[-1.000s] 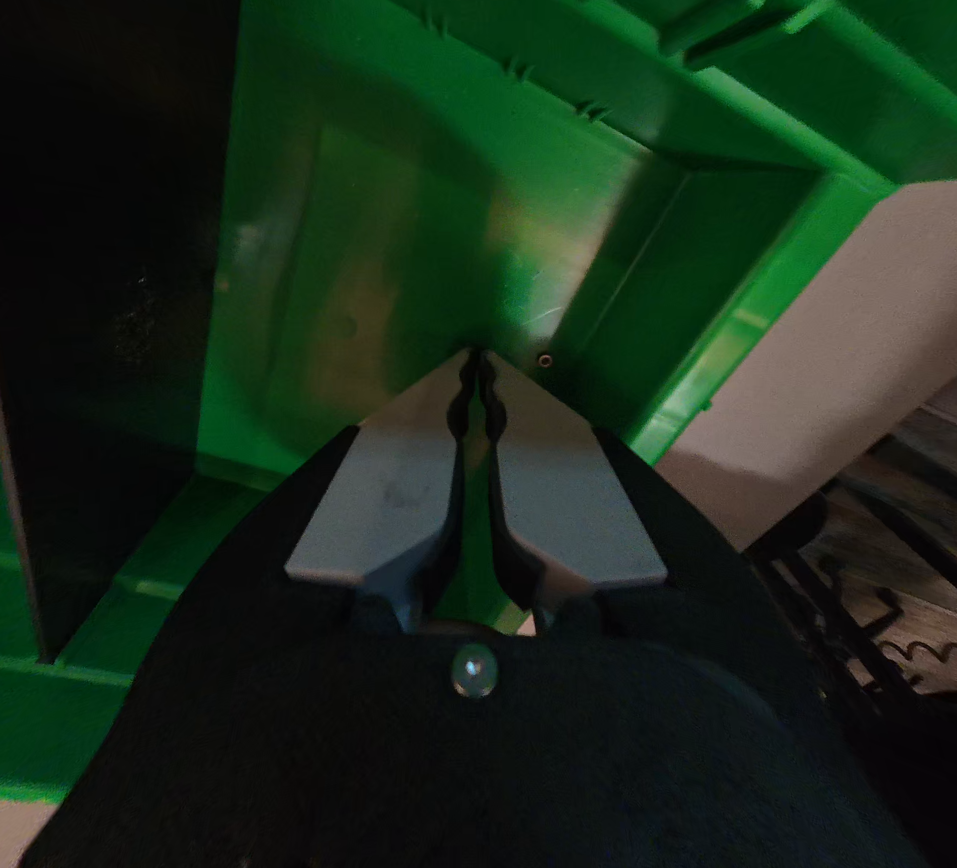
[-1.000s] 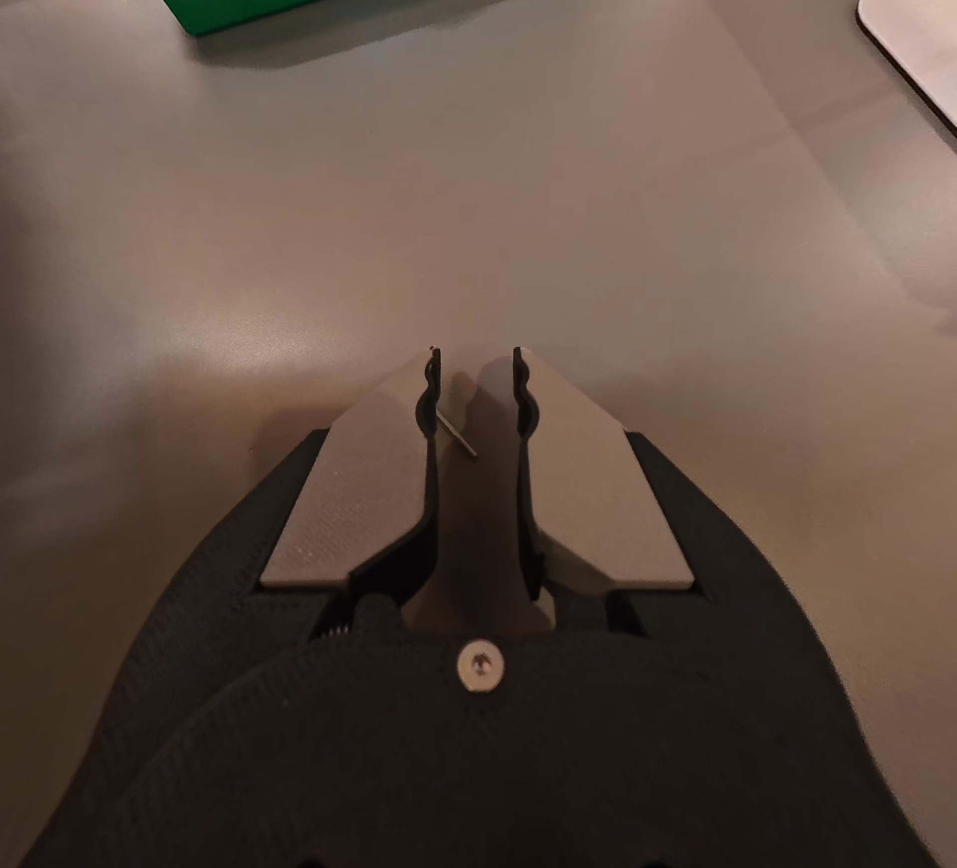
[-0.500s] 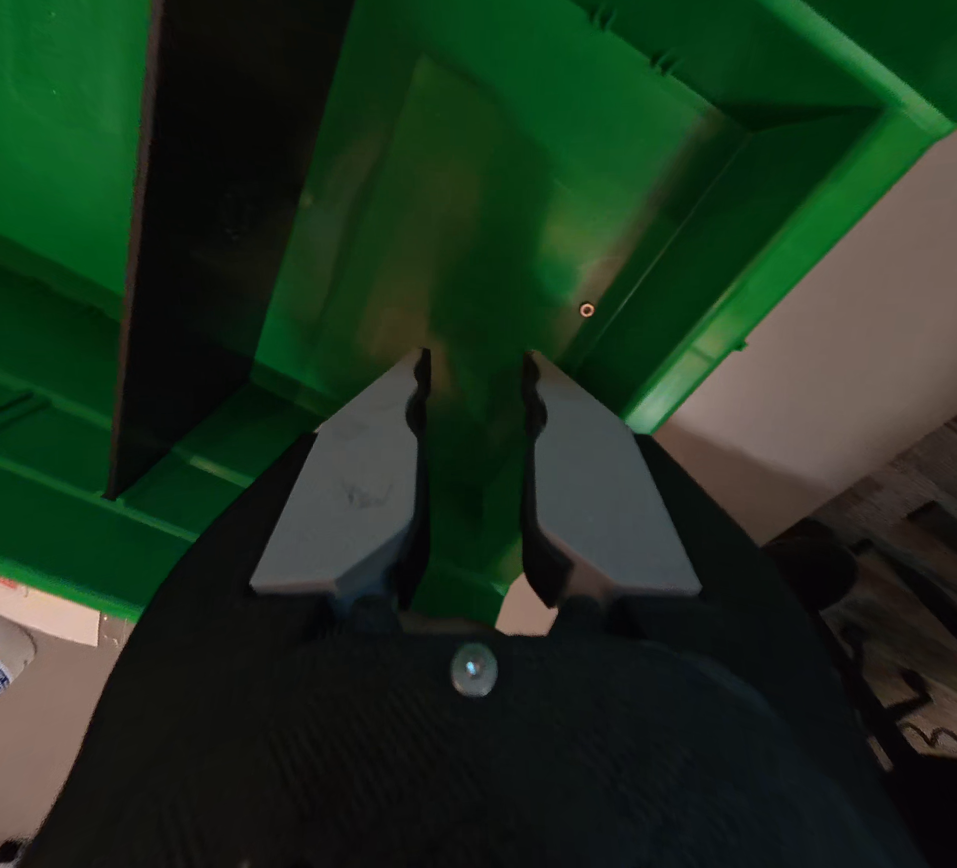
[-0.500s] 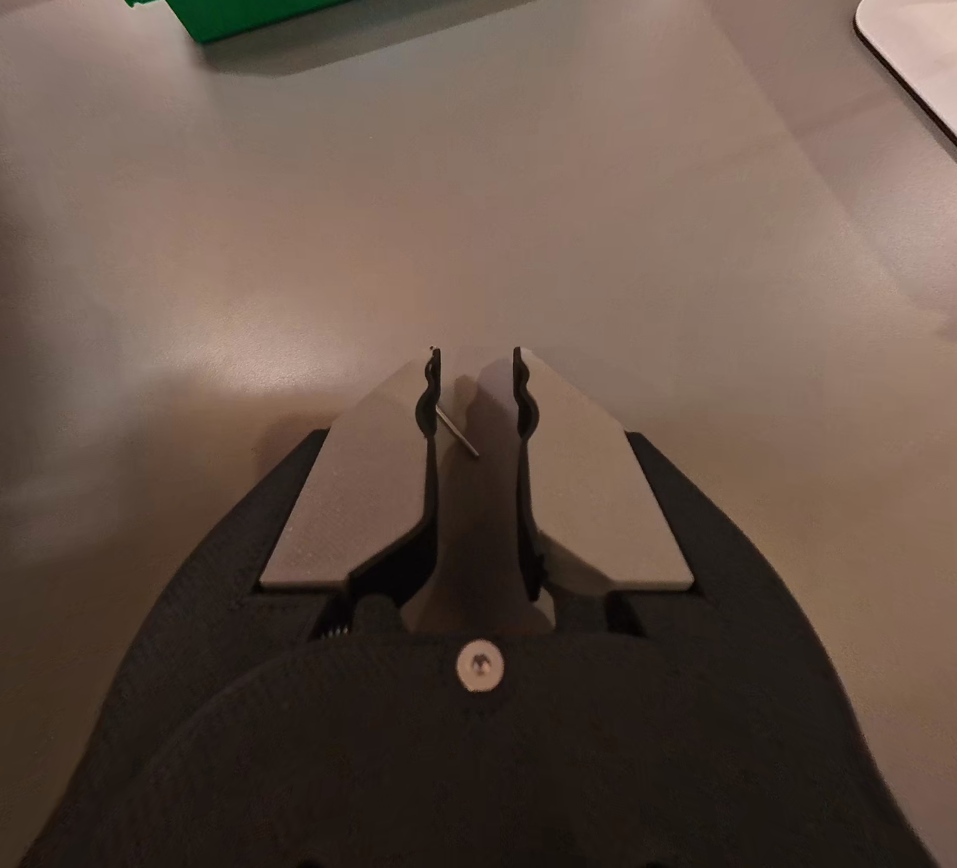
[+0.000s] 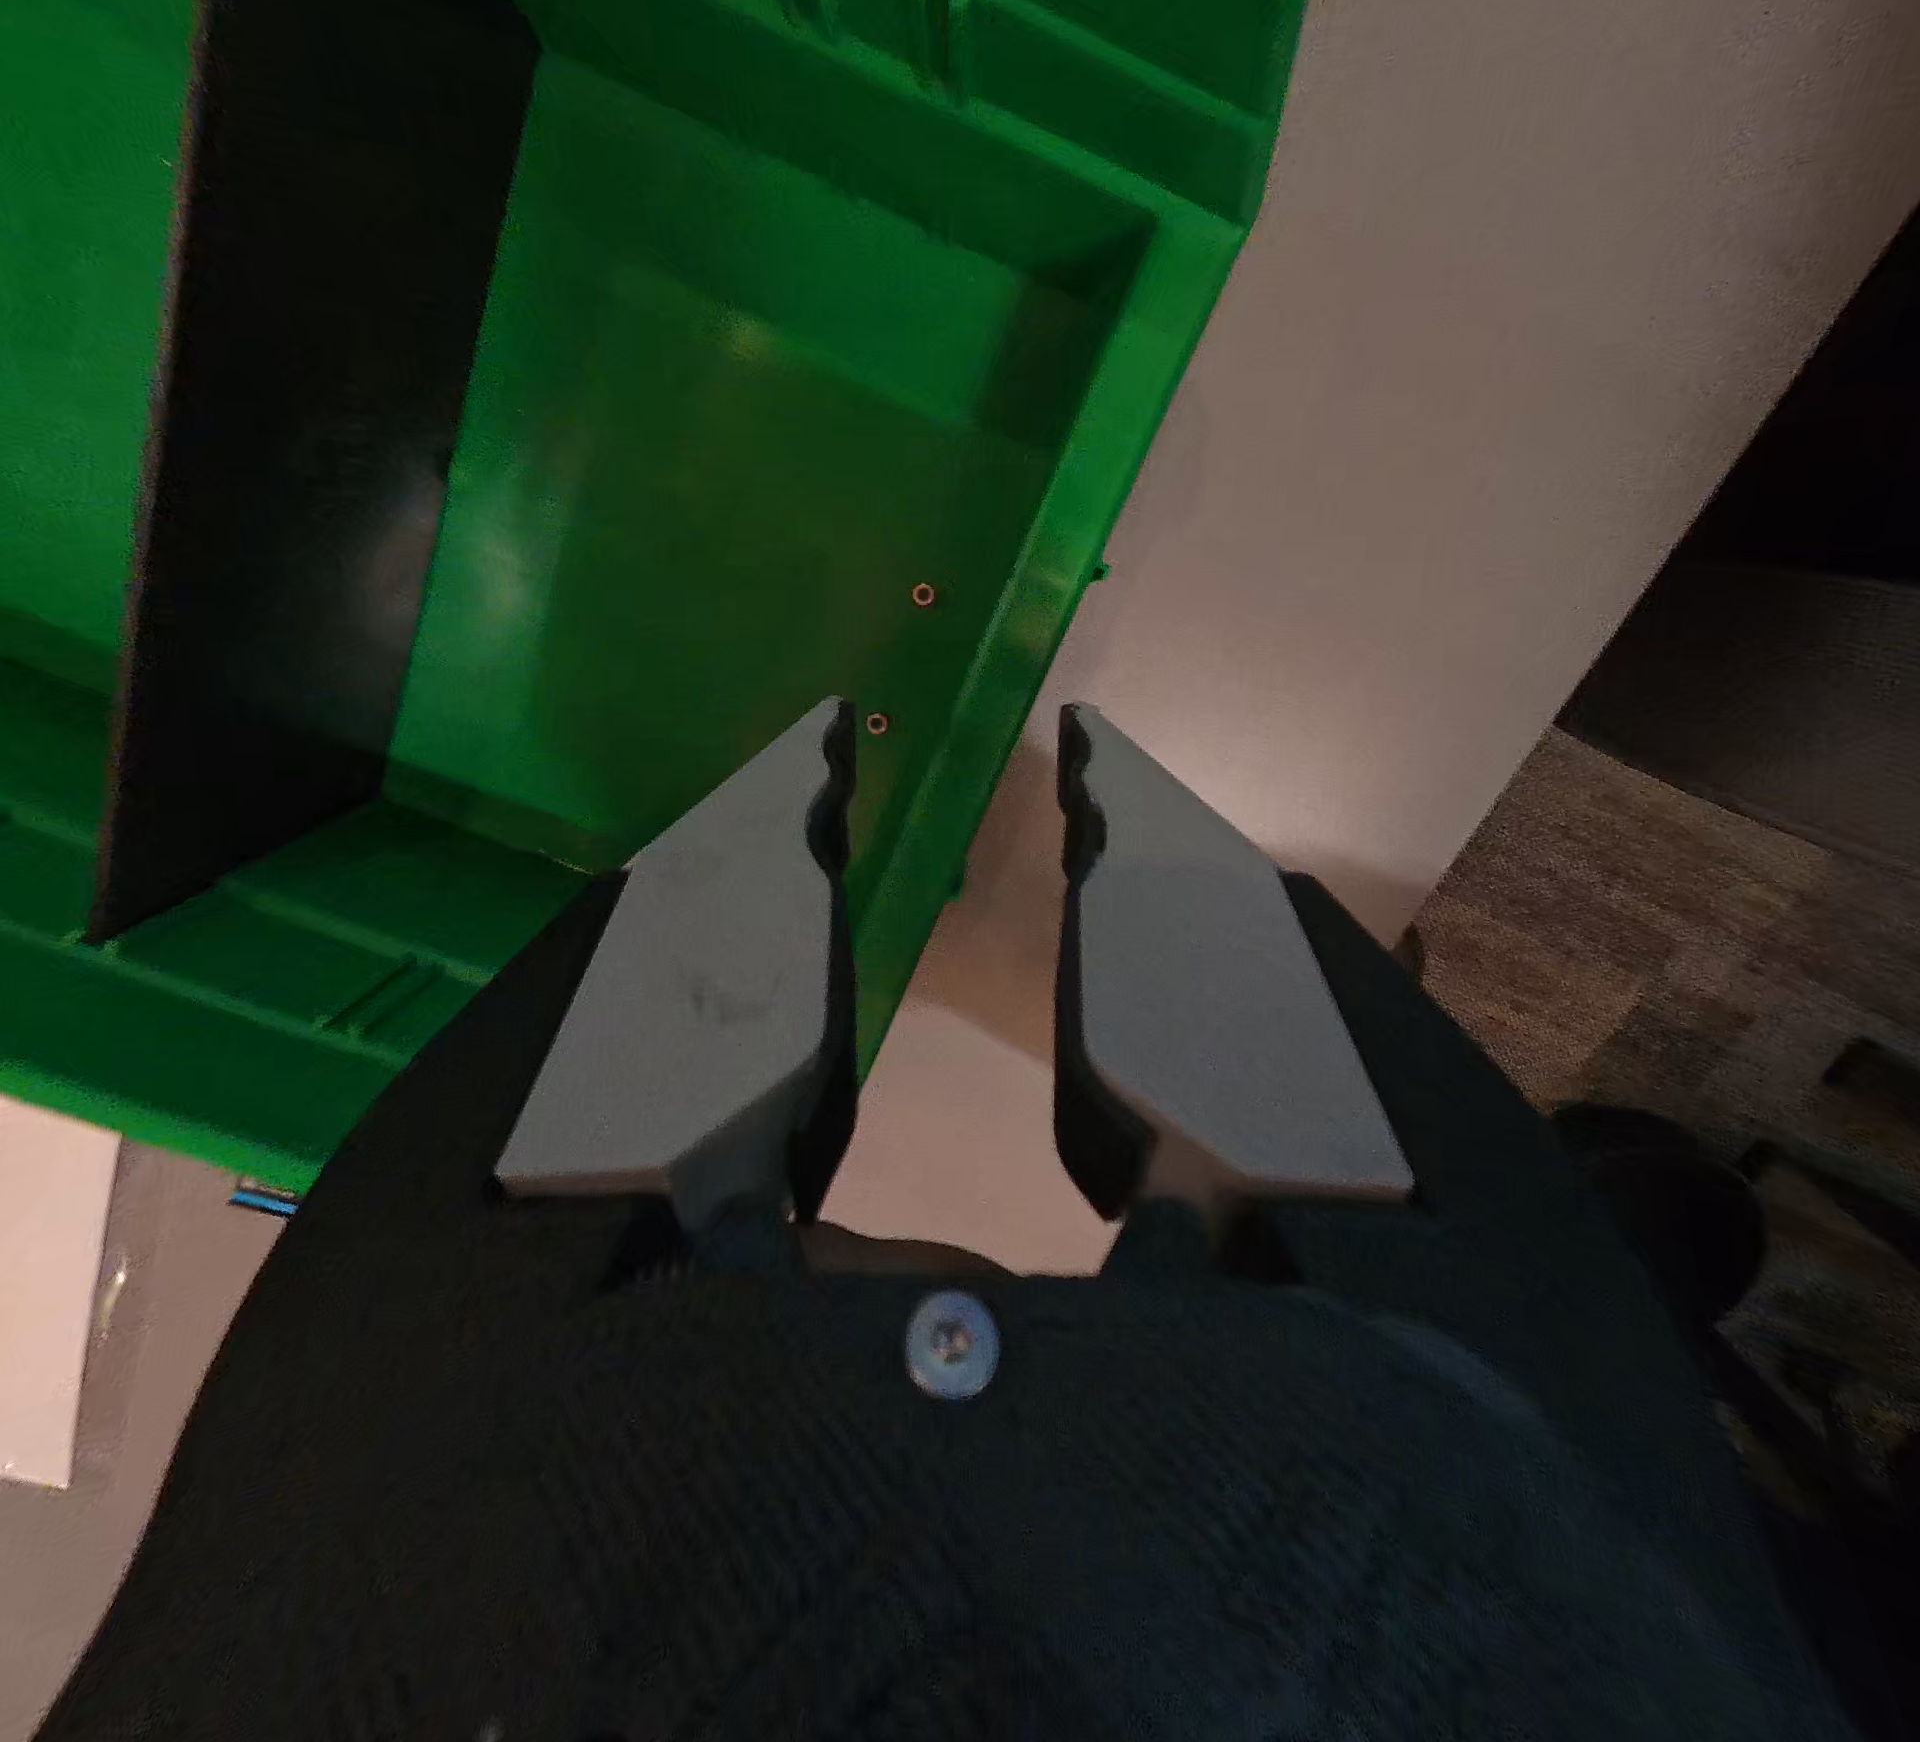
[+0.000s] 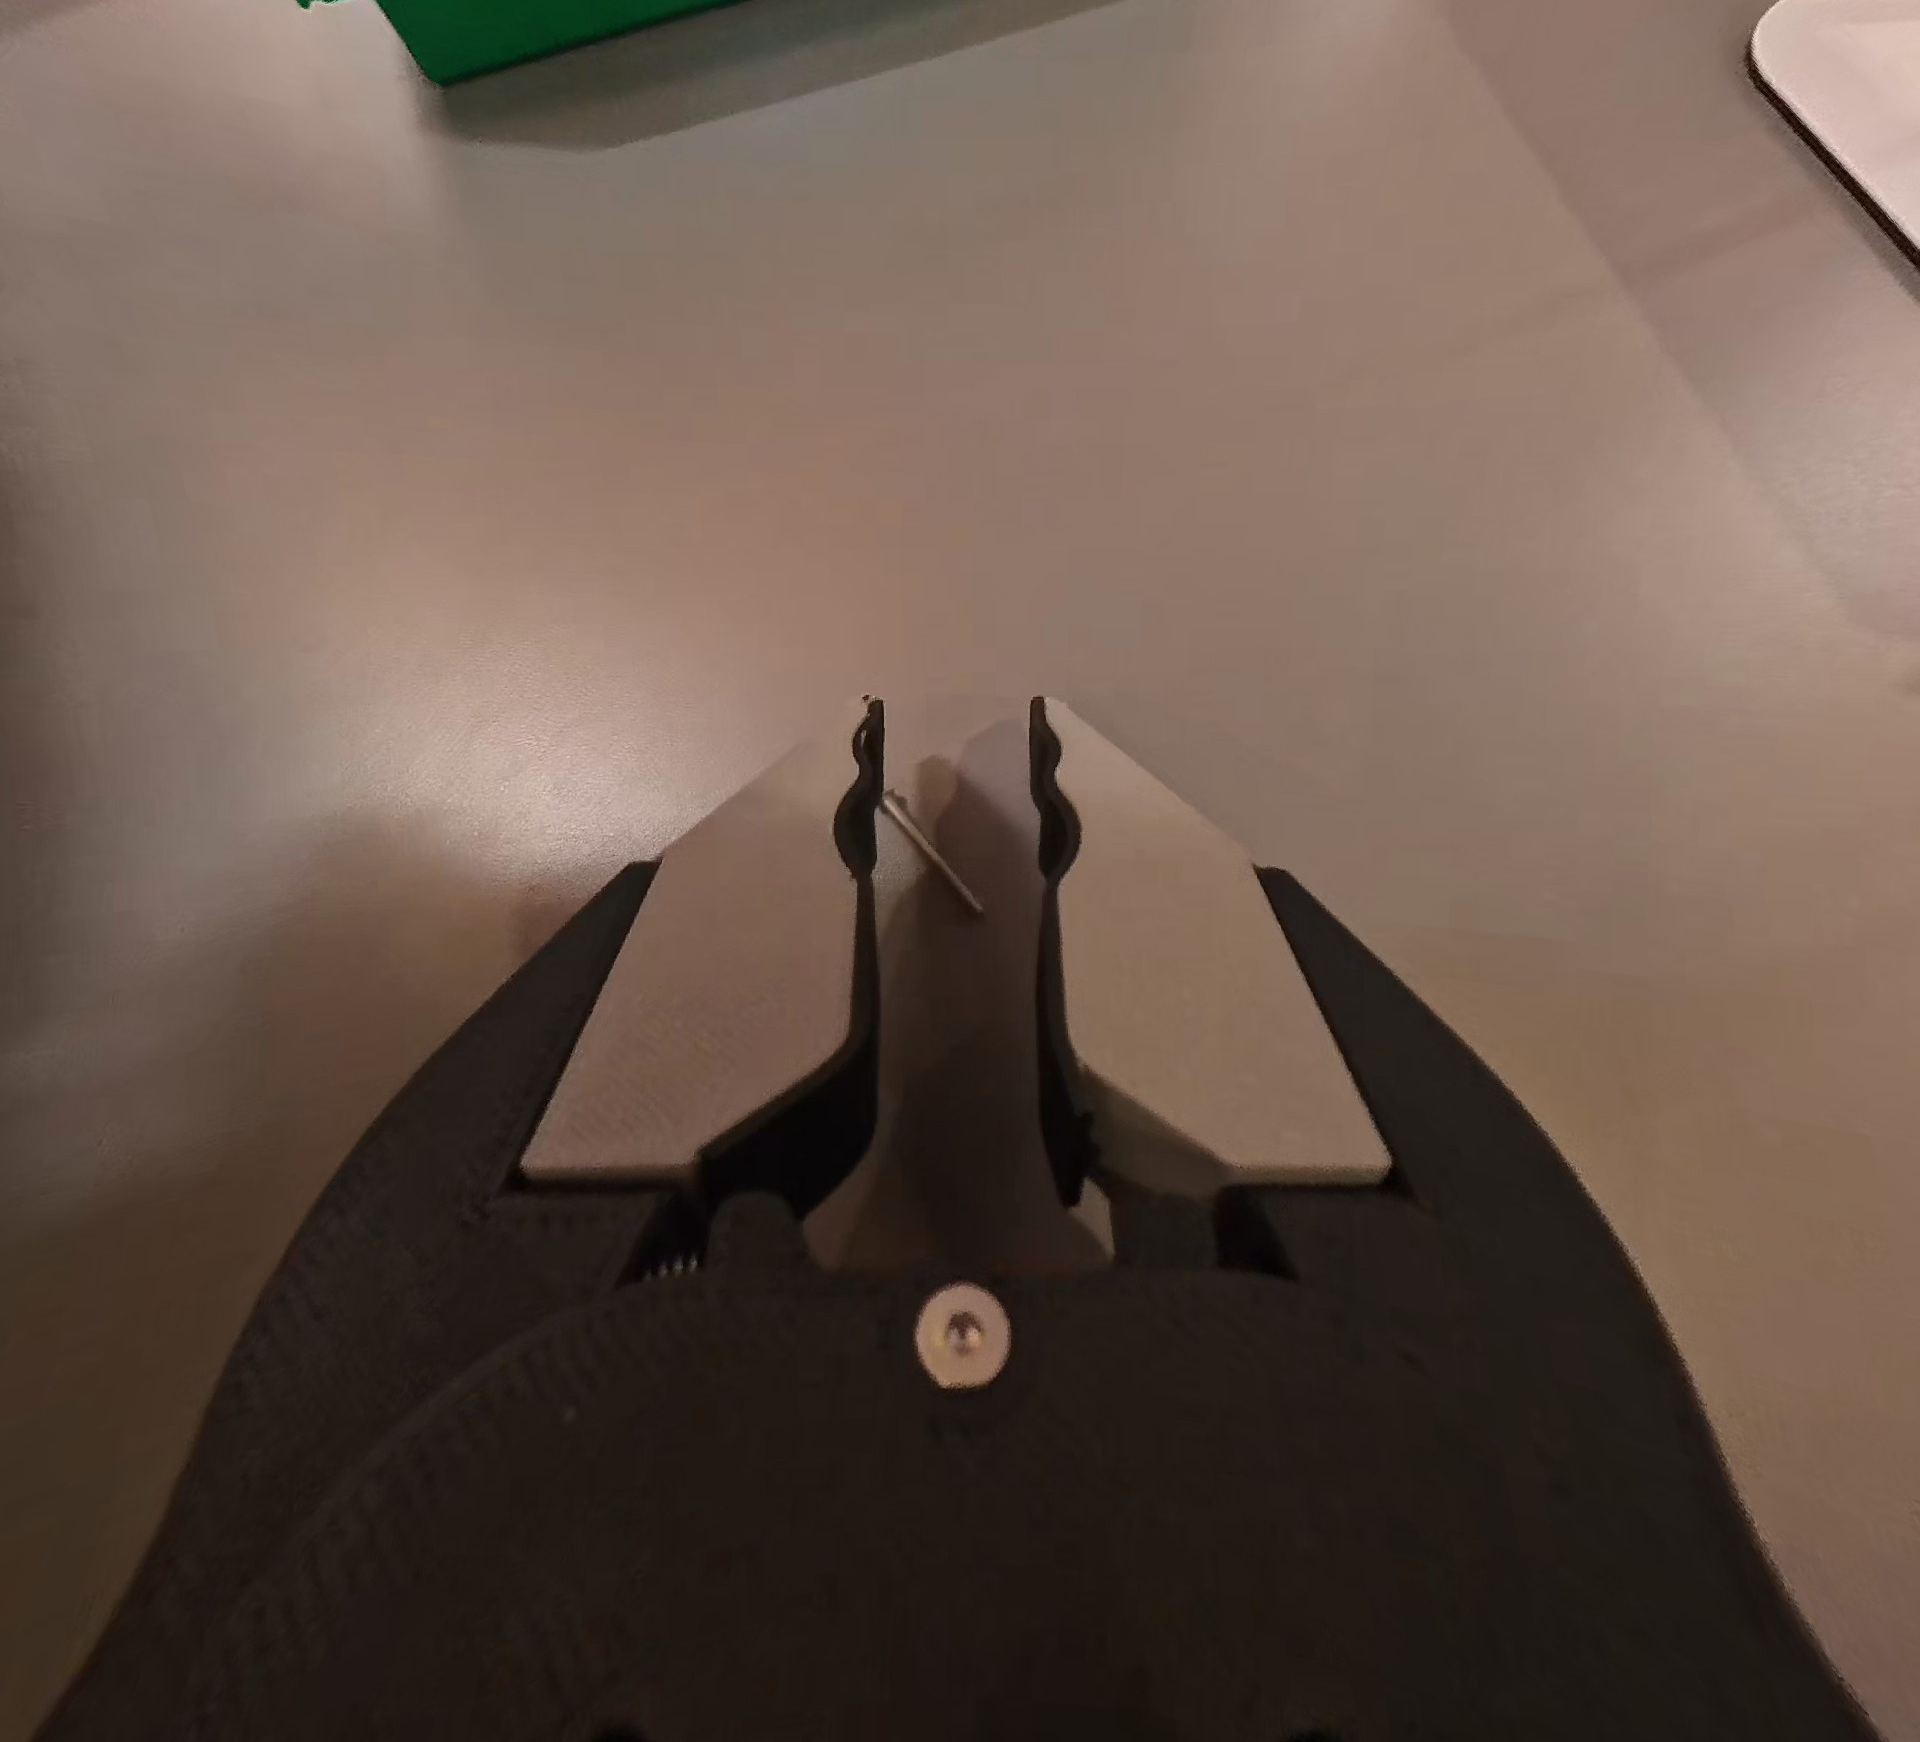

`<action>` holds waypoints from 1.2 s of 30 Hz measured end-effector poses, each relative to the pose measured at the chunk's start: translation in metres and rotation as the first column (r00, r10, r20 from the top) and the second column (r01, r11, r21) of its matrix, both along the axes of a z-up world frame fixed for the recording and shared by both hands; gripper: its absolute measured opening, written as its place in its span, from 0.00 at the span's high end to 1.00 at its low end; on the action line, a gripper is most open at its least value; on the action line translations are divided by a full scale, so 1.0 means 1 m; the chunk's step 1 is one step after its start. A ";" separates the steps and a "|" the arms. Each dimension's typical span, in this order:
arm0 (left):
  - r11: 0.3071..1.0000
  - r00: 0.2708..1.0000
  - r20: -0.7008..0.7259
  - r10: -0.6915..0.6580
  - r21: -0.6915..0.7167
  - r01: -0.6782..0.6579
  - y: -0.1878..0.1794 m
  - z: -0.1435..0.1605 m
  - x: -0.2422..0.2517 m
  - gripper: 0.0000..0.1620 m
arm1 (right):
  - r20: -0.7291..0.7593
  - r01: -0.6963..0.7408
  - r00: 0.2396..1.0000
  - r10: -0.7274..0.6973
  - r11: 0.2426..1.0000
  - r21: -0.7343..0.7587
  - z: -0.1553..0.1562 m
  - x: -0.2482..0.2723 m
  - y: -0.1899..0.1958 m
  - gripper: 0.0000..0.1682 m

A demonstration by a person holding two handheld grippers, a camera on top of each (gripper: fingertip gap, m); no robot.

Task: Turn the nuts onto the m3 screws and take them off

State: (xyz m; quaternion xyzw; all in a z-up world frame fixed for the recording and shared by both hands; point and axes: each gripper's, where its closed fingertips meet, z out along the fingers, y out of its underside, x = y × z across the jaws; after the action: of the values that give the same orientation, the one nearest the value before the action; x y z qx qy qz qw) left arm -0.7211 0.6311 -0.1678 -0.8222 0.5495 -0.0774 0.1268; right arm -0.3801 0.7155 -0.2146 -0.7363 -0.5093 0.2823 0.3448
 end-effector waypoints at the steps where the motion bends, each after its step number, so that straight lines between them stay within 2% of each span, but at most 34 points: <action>1: 1.000 1.000 -0.015 0.006 -0.004 -0.006 -0.002 -0.007 0.000 0.78 | 0.002 -0.003 1.000 0.003 1.000 0.001 0.000 0.000 -0.001 0.85; 3: 0.998 0.998 -0.066 0.022 -0.058 -0.026 -0.008 -0.031 -0.004 0.83 | 0.005 -0.008 1.000 0.008 1.000 0.004 0.000 -0.001 -0.003 0.85; 5: 0.998 0.990 -0.139 0.005 -0.064 -0.014 -0.009 -0.052 -0.012 0.79 | 0.005 -0.015 1.000 0.015 1.000 0.006 0.000 -0.002 -0.006 0.86; 7: 0.997 0.983 -0.170 -0.063 -0.053 0.055 -0.009 -0.051 -0.012 0.84 | 0.004 -0.017 1.000 0.017 1.000 0.008 0.000 -0.002 -0.008 0.86; 9: 0.987 0.971 -0.182 -0.152 -0.076 0.141 -0.010 -0.041 -0.010 0.86 | 0.005 -0.020 1.000 0.020 1.000 0.005 0.000 -0.002 -0.009 0.86; 11: 0.973 0.965 -0.145 -0.219 -0.111 0.205 -0.007 -0.018 -0.009 0.86 | 0.009 -0.022 1.000 0.022 1.000 0.006 -0.001 -0.002 -0.010 0.86; 15: 0.961 0.976 -0.042 -0.212 -0.191 0.201 0.004 0.032 -0.012 0.86 | 0.013 -0.030 0.999 0.030 1.000 0.005 -0.002 -0.003 -0.012 0.86; 18: 0.950 0.978 -0.002 -0.210 -0.235 0.204 0.005 0.043 -0.013 0.86 | 0.016 -0.033 0.999 0.033 0.999 0.005 -0.002 -0.003 -0.014 0.86; 20: 0.964 0.980 -0.006 -0.199 -0.179 0.195 0.010 0.030 -0.009 0.86 | 0.020 -0.035 0.999 0.035 0.999 0.003 -0.003 -0.004 -0.014 0.86; 24: 0.976 0.947 -0.238 -0.215 -0.068 0.205 0.001 -0.037 -0.025 0.86 | 0.011 -0.038 0.999 0.038 0.999 0.000 -0.002 -0.003 -0.015 0.86; 26: 0.984 0.953 -0.246 -0.178 -0.016 0.180 -0.002 -0.058 -0.025 0.85 | 0.007 -0.036 0.999 0.036 0.999 -0.005 -0.001 -0.003 -0.015 0.86; 32: 0.995 0.992 -0.089 -0.095 0.029 0.098 -0.002 -0.037 -0.013 0.85 | -0.007 -0.033 0.999 0.033 0.999 -0.024 0.000 -0.003 -0.014 0.86; 36: 0.992 0.997 0.009 -0.071 0.105 0.070 0.006 -0.018 -0.005 0.78 | 0.006 -0.031 0.999 0.031 0.999 -0.012 -0.001 -0.003 -0.014 0.86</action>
State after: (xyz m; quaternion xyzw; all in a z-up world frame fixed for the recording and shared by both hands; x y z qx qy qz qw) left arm -0.7257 0.6369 -0.1857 -0.7940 0.5807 -0.0583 0.1702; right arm -0.3831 0.7015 -0.2161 -0.7312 -0.5202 0.2883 0.3342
